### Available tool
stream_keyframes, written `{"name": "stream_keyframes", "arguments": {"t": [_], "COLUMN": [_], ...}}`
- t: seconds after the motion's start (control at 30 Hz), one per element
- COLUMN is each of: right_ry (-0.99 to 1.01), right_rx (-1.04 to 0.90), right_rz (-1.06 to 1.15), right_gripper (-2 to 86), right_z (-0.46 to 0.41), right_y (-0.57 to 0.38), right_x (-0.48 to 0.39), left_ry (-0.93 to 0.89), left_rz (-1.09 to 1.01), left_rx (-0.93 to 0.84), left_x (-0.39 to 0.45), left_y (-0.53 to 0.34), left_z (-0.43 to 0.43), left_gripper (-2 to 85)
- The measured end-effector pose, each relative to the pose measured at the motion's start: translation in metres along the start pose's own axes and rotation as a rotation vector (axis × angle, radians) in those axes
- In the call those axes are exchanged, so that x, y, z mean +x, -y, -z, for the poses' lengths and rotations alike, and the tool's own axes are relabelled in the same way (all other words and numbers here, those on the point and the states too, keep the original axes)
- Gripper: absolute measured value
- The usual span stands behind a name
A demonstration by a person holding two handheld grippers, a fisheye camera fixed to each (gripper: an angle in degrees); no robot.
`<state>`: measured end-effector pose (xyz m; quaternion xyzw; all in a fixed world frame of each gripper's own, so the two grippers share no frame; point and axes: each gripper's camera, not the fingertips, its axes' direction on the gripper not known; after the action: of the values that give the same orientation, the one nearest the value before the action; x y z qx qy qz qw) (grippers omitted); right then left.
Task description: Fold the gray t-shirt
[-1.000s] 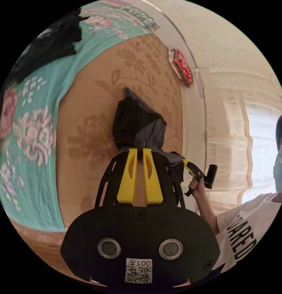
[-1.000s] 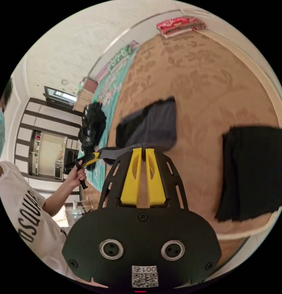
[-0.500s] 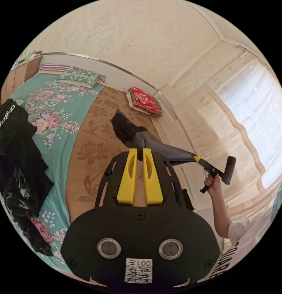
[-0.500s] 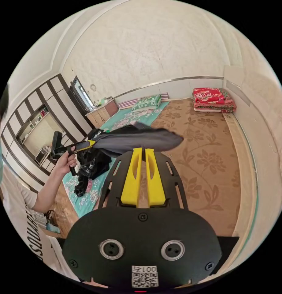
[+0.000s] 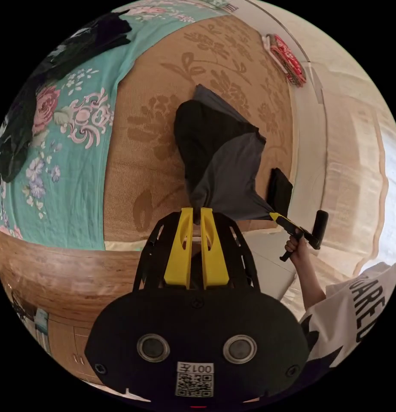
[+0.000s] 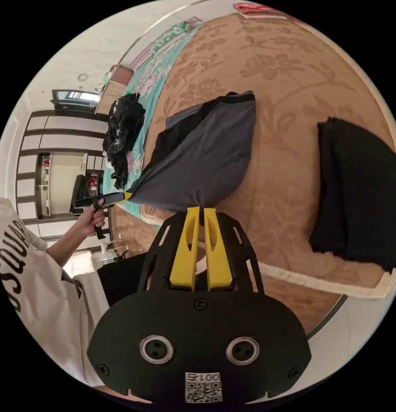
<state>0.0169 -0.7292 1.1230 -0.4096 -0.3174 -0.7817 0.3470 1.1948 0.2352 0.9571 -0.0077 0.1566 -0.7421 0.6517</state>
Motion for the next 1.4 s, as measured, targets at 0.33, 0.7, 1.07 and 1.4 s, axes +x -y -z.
{"name": "stream_keyframes", "arguments": {"t": [0.33,0.7,1.07,1.4], "right_ry": [0.013,-0.431,-0.734,-0.652], "right_rx": [0.212,0.112,0.136,0.065], "right_rz": [0.072,0.142,0.362,0.360], "right_gripper": [2.6,12.6,9.8,6.9], "right_z": [0.022,-0.037,-0.092,-0.130], "right_y": [0.138,0.134,0.144,0.172], "right_x": [0.001,-0.039,-0.113,-0.108], "left_ry": [0.107,0.180,0.414,0.300], "left_rz": [-0.186,-0.123,-0.400,-0.428], "left_rx": [0.208,0.246,0.148,0.223], "left_x": [0.078,0.079,0.149,0.155], "left_y": [0.121,0.117,0.122,0.107], "left_z": [0.018,-0.008,-0.068,-0.055], "left_gripper": [-0.3,4.8,9.2,6.6]}}
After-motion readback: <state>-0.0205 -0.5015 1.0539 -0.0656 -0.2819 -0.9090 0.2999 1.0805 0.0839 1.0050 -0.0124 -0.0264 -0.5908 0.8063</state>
